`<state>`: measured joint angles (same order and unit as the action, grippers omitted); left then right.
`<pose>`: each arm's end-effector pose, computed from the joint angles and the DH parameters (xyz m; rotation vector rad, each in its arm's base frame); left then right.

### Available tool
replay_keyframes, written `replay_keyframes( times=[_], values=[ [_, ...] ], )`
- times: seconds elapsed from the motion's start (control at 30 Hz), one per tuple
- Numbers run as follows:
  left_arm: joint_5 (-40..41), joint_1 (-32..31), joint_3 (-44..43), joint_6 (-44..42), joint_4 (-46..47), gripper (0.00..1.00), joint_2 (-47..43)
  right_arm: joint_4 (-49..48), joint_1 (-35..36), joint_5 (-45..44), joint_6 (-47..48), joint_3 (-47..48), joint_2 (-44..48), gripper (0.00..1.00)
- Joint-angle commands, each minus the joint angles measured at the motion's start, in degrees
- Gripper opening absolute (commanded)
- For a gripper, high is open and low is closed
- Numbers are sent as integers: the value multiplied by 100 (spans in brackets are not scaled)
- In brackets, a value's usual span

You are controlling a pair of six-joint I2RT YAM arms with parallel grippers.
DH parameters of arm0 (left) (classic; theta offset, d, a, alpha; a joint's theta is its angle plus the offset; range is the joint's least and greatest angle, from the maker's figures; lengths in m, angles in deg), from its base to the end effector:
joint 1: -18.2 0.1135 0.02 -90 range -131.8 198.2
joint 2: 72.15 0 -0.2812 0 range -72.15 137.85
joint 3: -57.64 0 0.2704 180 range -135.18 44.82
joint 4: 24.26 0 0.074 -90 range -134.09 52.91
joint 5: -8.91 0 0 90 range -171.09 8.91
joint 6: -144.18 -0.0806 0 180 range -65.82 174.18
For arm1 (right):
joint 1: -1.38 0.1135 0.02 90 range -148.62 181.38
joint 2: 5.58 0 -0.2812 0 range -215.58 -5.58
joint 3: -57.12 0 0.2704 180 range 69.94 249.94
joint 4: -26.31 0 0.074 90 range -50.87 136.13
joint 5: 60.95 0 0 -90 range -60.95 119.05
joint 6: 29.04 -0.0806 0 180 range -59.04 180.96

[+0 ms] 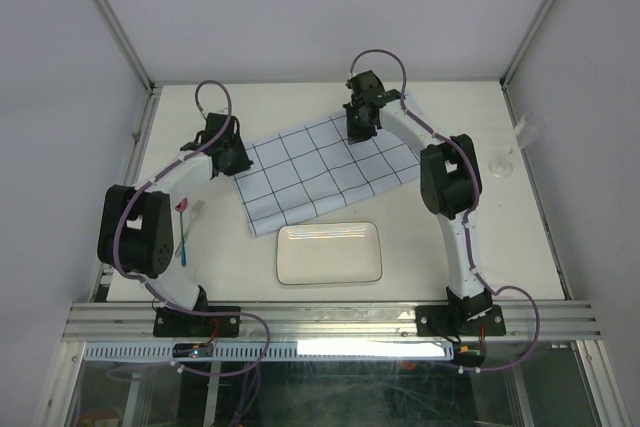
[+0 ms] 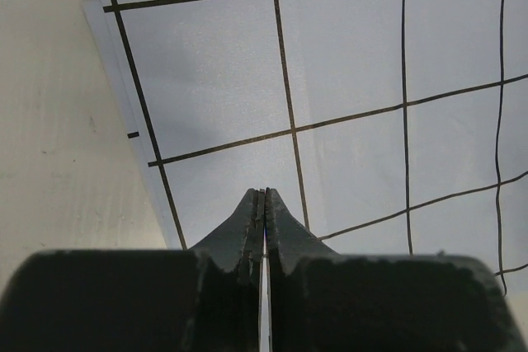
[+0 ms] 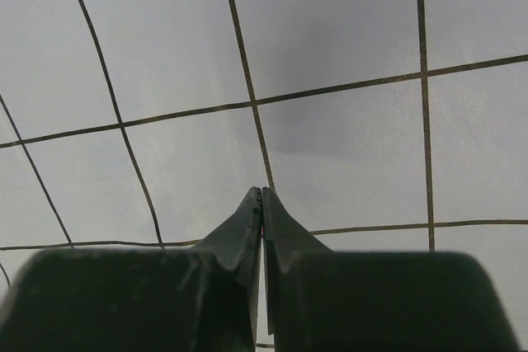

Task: Set the dinner table for one person
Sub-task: Flatten out the napkin at the center of the board.

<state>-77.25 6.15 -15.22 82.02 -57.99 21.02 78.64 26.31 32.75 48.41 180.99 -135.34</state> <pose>0.3726 -0.0740 0.1754 -0.3736 2.4946 -0.1997 0.4967 0.2366 0.1706 -0.3063 2.6006 0.3196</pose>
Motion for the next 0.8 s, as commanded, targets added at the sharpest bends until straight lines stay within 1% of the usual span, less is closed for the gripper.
replay_keyframes(
  times=[0.0,0.2,0.4,0.57,0.77],
  values=[
    [-251,-52,-180,-17,443,0,157,-152,-101,-213,130,-61,338,1],
    [-416,-51,-410,-86,403,0,771,-247,-546,-492,17,214,109,0],
    [-437,-53,-631,-130,403,0,1248,-353,-1144,-335,-186,1010,-411,0],
    [-424,-52,-760,-137,403,0,1417,-353,-1367,-262,-190,1547,-919,0],
    [-260,-43,-858,-216,323,0,1565,-424,-1500,-303,-131,1500,-1102,0]
  ],
)
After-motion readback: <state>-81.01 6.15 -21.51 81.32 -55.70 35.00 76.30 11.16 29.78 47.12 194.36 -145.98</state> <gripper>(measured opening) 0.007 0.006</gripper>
